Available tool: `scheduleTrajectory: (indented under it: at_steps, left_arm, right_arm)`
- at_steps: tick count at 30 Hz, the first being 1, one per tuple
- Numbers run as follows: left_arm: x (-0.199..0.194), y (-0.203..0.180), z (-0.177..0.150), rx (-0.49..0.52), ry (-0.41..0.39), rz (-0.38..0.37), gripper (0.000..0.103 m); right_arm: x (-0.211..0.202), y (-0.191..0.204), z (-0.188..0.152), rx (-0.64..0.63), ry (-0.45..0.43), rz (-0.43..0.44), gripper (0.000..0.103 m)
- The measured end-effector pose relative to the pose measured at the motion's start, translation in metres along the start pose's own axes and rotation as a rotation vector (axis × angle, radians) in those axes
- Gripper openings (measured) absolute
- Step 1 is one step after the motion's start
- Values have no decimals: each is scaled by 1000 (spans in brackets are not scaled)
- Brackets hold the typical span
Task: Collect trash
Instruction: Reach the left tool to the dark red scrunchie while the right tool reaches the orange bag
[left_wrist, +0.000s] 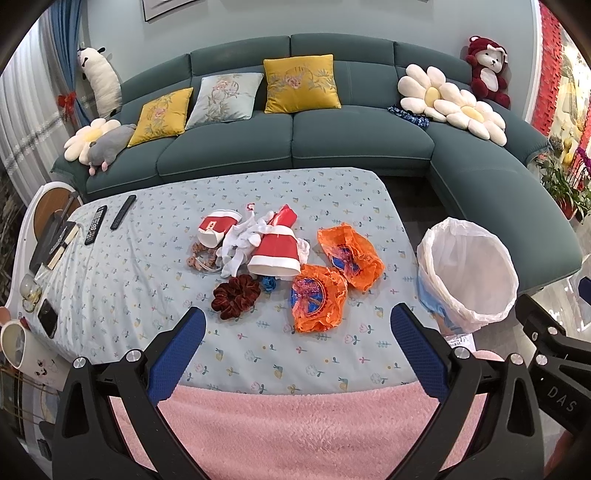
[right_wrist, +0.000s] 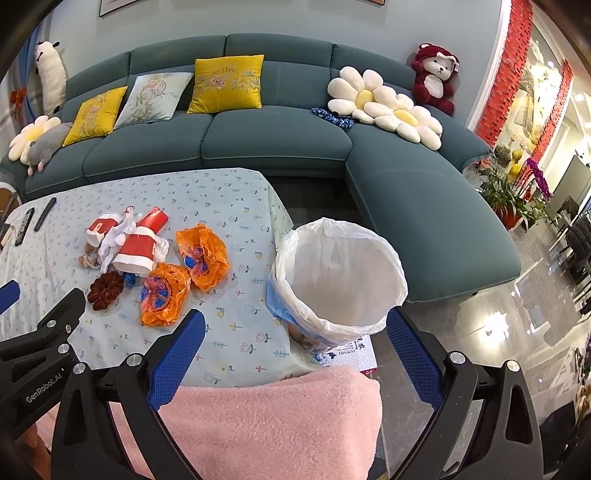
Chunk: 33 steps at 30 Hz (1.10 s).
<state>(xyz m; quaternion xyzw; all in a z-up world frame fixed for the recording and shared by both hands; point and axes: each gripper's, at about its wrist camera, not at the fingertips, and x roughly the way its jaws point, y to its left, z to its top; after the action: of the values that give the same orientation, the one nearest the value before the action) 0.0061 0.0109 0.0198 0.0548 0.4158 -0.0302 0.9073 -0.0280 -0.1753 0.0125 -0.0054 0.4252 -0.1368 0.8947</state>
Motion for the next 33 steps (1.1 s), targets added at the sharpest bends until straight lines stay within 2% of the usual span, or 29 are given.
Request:
scheduleTrajectory:
  at_steps: [8, 14, 17, 20, 26, 33]
  left_arm:
    - [5, 12, -1, -4, -19, -3, 96]
    - [25, 41, -2, -37, -21, 11, 96]
    - [42, 64, -2, -88, 11, -2, 96]
    - [63, 85, -8, -111, 31, 29, 96]
    - [101, 120, -18, -119, 69, 43, 96]
    - [157, 148, -24, -117, 149, 24, 96]
  right_arm:
    - [-1, 13, 0, 13, -48, 12, 96]
    - [9, 38, 3, -4, -107, -9, 96]
    - [23, 53, 6, -5, -89, 29, 96]
    - [38, 68, 5, -5, -72, 73, 96]
    - [71, 103, -1, -35, -37, 110, 96]
    - [120, 138, -9, -38, 63, 172, 94]
